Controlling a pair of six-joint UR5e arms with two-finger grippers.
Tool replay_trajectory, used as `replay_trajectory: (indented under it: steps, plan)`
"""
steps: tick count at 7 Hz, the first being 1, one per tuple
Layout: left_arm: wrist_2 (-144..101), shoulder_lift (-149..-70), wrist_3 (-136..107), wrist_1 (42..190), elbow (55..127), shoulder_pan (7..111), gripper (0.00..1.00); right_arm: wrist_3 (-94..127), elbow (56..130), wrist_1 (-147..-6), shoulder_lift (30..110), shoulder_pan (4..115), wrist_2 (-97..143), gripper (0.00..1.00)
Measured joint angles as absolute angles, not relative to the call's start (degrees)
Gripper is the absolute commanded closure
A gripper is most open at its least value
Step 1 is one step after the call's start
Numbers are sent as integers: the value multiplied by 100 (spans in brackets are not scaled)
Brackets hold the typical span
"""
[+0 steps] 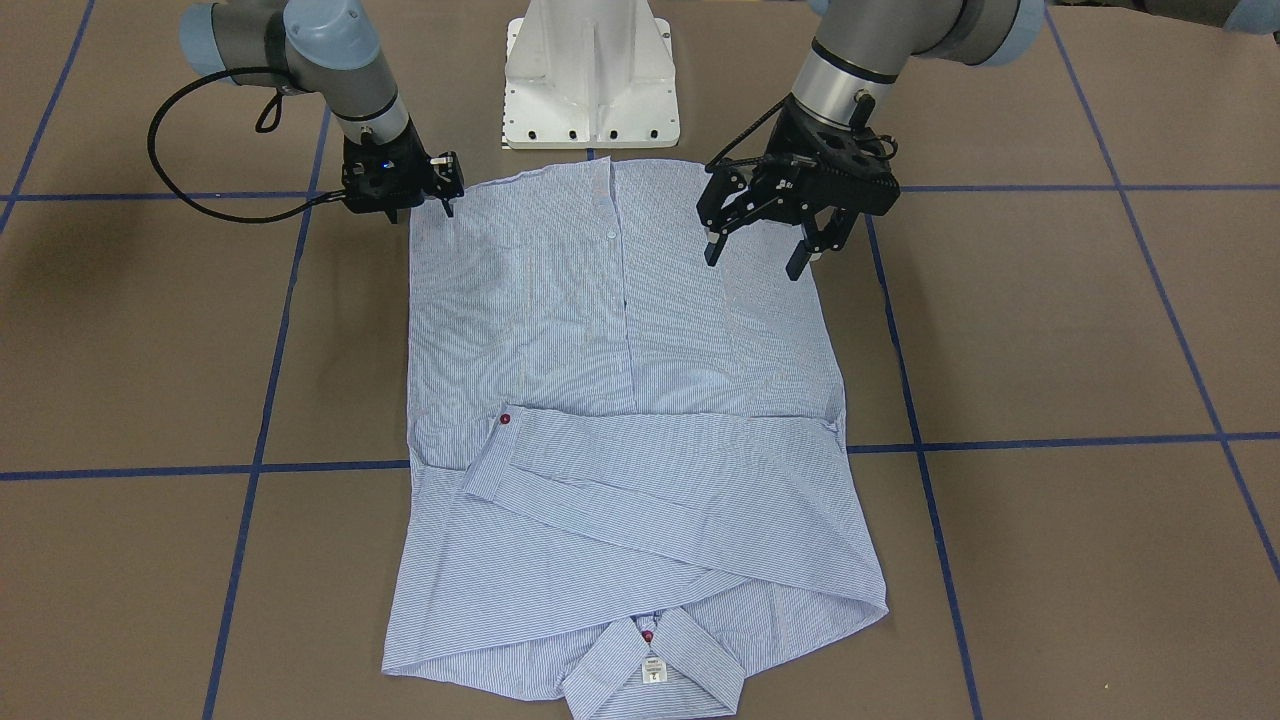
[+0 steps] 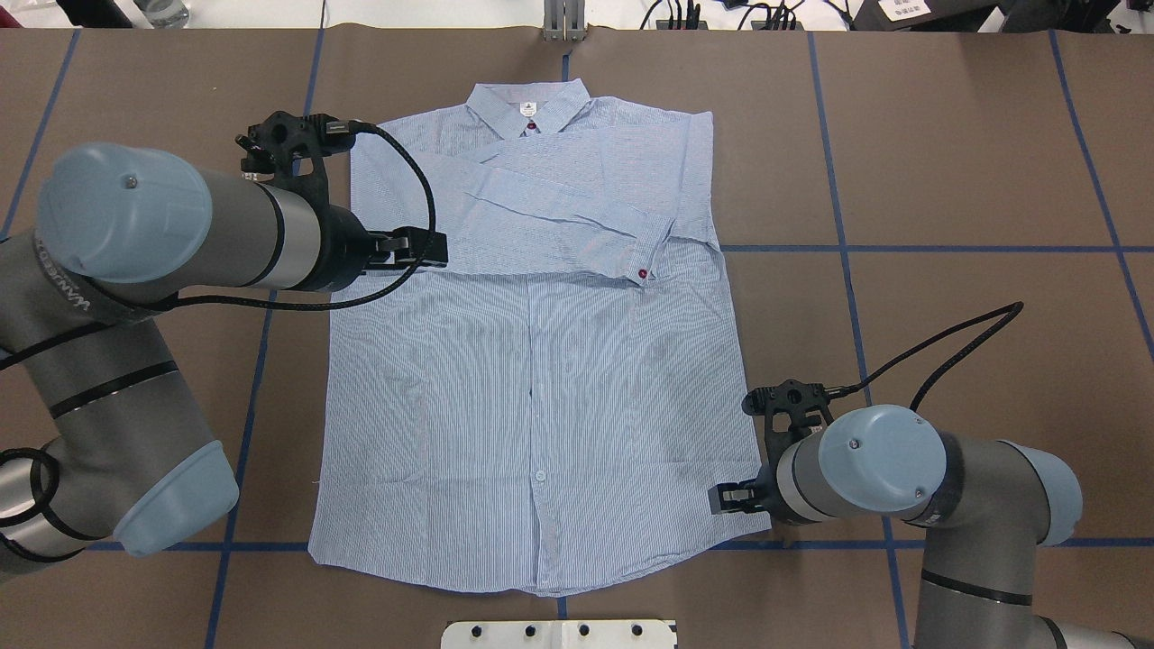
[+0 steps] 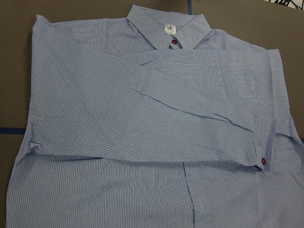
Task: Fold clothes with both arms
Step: 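Lower both grippers to the shirt hem corners nearest the robot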
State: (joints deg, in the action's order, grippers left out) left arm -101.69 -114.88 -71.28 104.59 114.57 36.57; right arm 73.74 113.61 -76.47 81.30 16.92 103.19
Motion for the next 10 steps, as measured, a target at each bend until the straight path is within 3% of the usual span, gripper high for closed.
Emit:
replay_trajectory:
  steps: [3,5,8,10]
  plan:
    - [-10169,-11519,-7128,10459,11423,3656,0,7374,11352,-7654,8138,1688,10363,28]
    - [-10169,-11529,-7128,10459,11419,3656,0,7374,11348,-7657,8144,1684,10400,41]
    - [-10169,-11529,-7128,10459,11444,3656,1,7374,11352,-7664,8155,1681,10453,50]
    - [-10169,-11527,-7128,10459,11450,3656,1,7374,11351,-7664,8167,1686,10461,64]
